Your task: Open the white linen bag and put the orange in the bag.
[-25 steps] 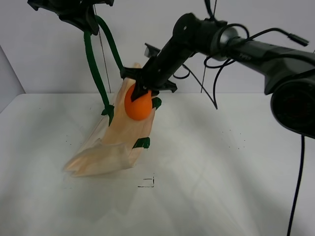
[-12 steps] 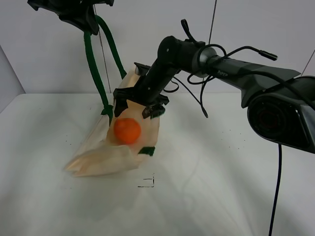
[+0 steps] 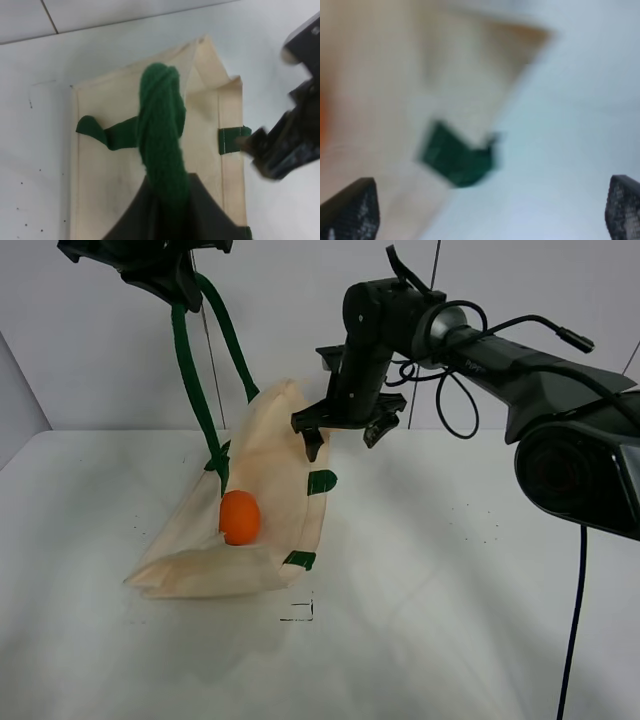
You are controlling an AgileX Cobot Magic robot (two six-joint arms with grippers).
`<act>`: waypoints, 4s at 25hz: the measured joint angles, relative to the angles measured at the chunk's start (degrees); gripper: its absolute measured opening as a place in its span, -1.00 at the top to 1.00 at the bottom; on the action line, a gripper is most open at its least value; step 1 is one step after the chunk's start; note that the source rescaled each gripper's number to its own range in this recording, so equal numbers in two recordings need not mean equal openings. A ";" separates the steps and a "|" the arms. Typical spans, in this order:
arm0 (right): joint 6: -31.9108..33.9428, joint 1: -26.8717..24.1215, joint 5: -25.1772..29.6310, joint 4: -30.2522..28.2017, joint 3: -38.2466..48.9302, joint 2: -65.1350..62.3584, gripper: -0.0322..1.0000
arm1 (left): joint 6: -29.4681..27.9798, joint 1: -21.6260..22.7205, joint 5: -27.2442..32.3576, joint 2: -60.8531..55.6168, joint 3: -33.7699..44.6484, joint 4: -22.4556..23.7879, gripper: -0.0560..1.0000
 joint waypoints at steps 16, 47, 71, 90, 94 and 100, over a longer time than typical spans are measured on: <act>-1.98 -23.25 0.00 -2.86 0.75 0.00 -1.00 | 0.00 0.00 0.00 0.00 0.00 0.00 0.89; -3.93 -24.87 -2.70 -0.76 85.49 -76.81 -1.00 | 0.00 0.00 0.00 0.00 0.00 0.00 0.89; -4.61 -24.87 -10.57 -0.76 103.05 -137.61 -1.00 | 0.00 0.00 -0.79 0.67 3.85 -1.70 0.89; -4.61 -24.87 -10.57 -0.76 103.05 -137.61 -1.00 | 0.66 -0.11 -8.14 17.89 11.10 -4.15 -0.83; -4.61 -24.87 -10.57 -0.76 103.05 -137.61 -1.00 | -1.86 0.39 -5.26 17.89 11.10 1.60 -0.84; -4.61 -24.87 -10.57 -0.76 103.05 -137.61 -1.00 | -2.28 6.99 -3.96 17.89 11.10 2.93 -0.85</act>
